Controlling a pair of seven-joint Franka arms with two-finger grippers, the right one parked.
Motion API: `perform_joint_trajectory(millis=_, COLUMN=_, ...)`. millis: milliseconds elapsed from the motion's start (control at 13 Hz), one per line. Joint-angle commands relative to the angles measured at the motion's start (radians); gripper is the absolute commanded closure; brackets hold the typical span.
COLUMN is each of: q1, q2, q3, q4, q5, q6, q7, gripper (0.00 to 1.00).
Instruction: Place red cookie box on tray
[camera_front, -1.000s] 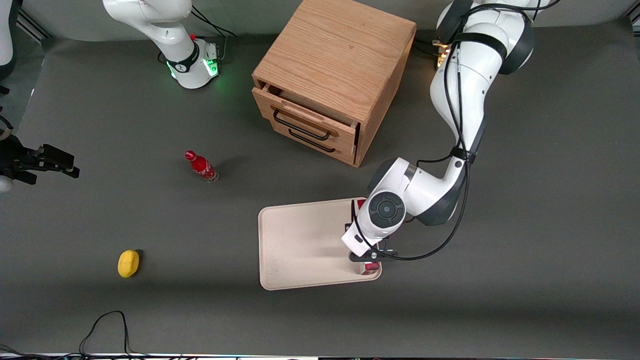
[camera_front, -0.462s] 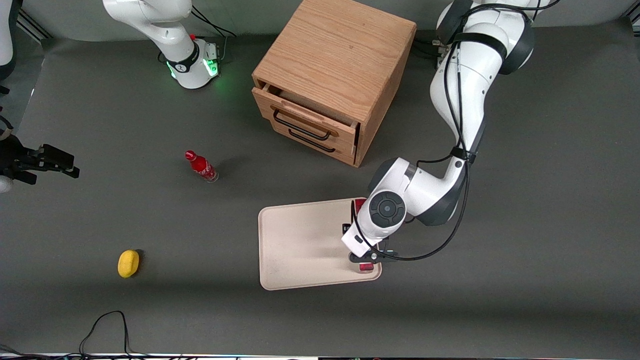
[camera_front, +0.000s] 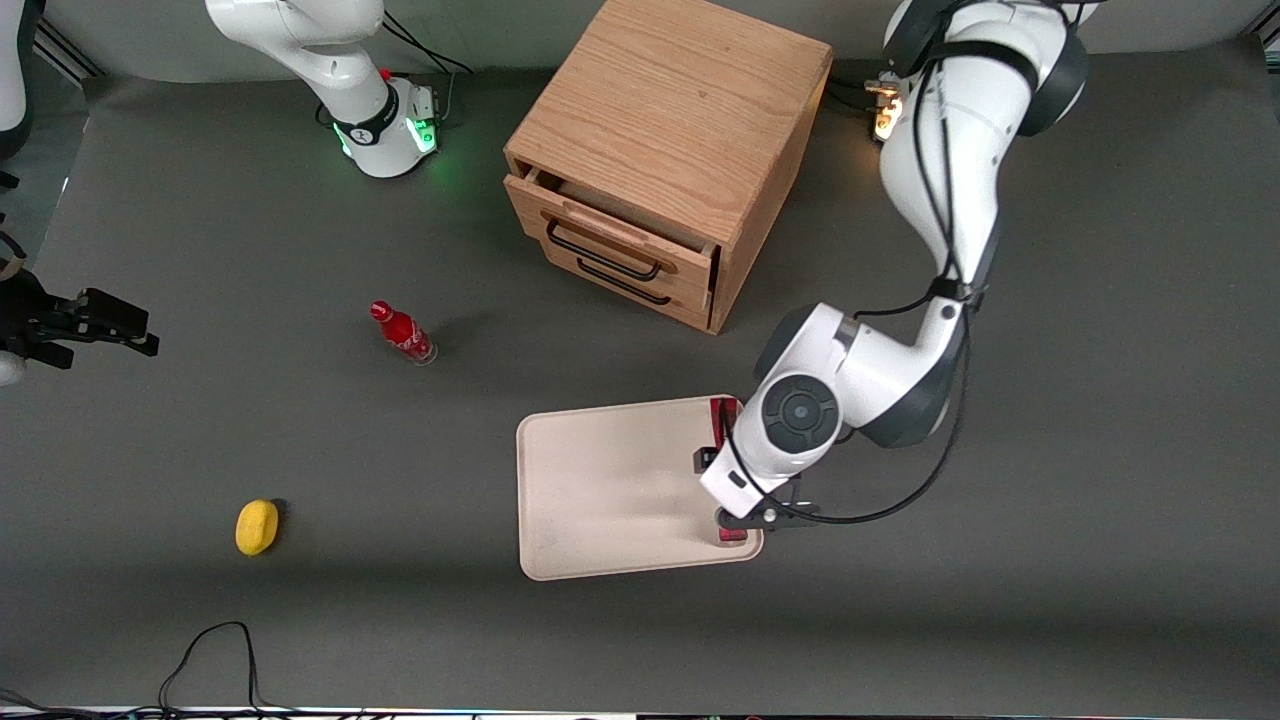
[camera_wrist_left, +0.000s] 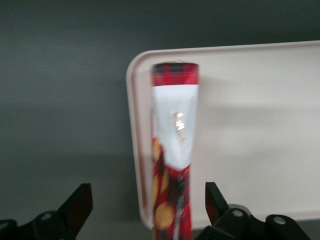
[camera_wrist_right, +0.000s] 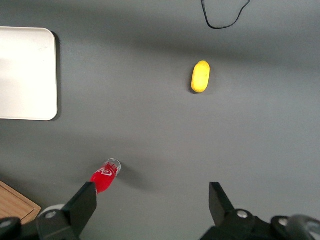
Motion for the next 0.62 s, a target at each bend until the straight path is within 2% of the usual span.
perform_joint_trajectory(millis=0, q1=0.062, q2=-0.284, q3=0.000, q4=-0.276, q5=0.001, q6=-0.027, q7=0.062, gripper=0.00)
perform_joint_trajectory(millis=154, q1=0.116, q2=-0.478, q3=0.003, q4=-0.460, q5=-0.034, q6=-0.024, q7=0.121, gripper=0.00)
perform_joint_trajectory(millis=385, q1=0.228, q2=-0.752, q3=0.009, q4=-0.732, q5=-0.036, q6=-0.034, q7=0.289, gripper=0.00)
perform_joint_trajectory(millis=538, q1=0.318, q2=-0.880, q3=0.012, q4=-0.831, q5=-0.050, q6=-0.077, q7=0.406, gripper=0.00)
